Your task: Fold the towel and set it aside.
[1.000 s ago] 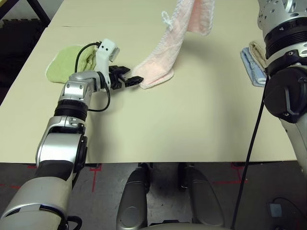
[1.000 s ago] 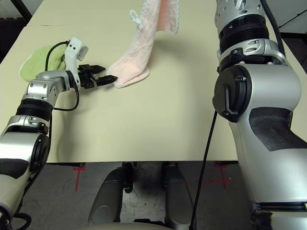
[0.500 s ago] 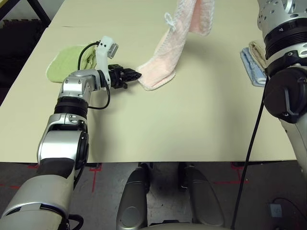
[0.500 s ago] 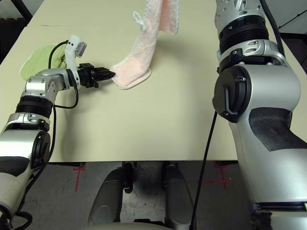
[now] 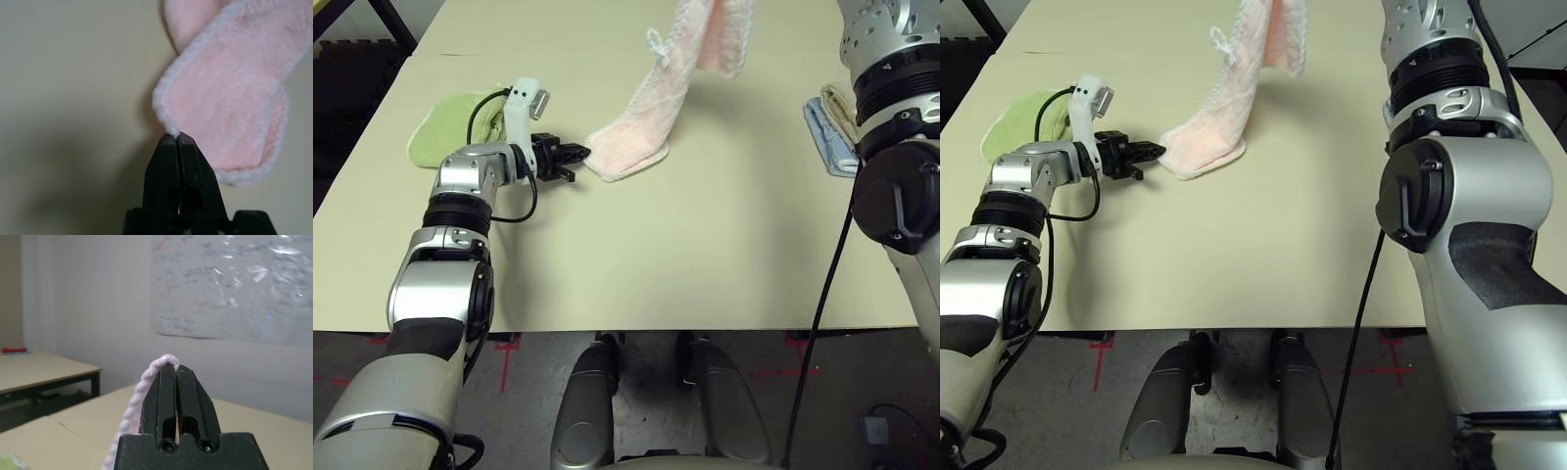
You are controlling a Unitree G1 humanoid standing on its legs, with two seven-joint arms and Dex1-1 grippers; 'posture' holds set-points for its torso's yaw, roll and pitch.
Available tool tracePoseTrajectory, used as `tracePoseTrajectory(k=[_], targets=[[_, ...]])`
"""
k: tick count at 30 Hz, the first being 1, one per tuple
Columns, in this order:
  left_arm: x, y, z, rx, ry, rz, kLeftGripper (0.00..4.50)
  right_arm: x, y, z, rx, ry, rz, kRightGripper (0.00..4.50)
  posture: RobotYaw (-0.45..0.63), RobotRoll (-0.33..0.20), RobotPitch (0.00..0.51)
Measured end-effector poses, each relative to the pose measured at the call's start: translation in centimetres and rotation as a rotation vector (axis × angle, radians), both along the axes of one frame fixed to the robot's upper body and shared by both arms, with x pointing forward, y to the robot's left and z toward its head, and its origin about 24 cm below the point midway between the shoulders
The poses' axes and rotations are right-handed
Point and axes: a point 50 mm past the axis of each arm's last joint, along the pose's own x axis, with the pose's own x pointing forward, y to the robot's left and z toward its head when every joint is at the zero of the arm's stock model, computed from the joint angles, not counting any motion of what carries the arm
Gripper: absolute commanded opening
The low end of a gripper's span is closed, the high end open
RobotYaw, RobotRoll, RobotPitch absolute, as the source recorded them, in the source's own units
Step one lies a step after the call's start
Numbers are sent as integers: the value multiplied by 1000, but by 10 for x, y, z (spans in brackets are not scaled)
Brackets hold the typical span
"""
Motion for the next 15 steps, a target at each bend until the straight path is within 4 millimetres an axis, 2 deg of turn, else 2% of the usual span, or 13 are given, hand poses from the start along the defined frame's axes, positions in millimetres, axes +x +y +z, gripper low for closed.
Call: tracePoseTrajectory(k=[4,7,9,11,13,15], targets=[[-17,39,49,69,-191,122,22,7,-47,-50,85,152,-69,0,-16,0,280],[-23,48,88,65,-319,177,22,8,-61,-82,97,270,-38,0,-18,0,283],[-27,50,105,72,-378,182,22,6,-66,-96,83,342,18,0,-26,0,286],[-30,52,113,79,-406,181,22,2,-72,-111,63,431,95,0,-34,0,286],[-32,54,113,80,-403,168,22,-3,-76,-125,58,527,178,0,-39,0,290],[-35,55,114,65,-384,118,22,-8,-78,-129,92,609,269,0,-41,0,292]])
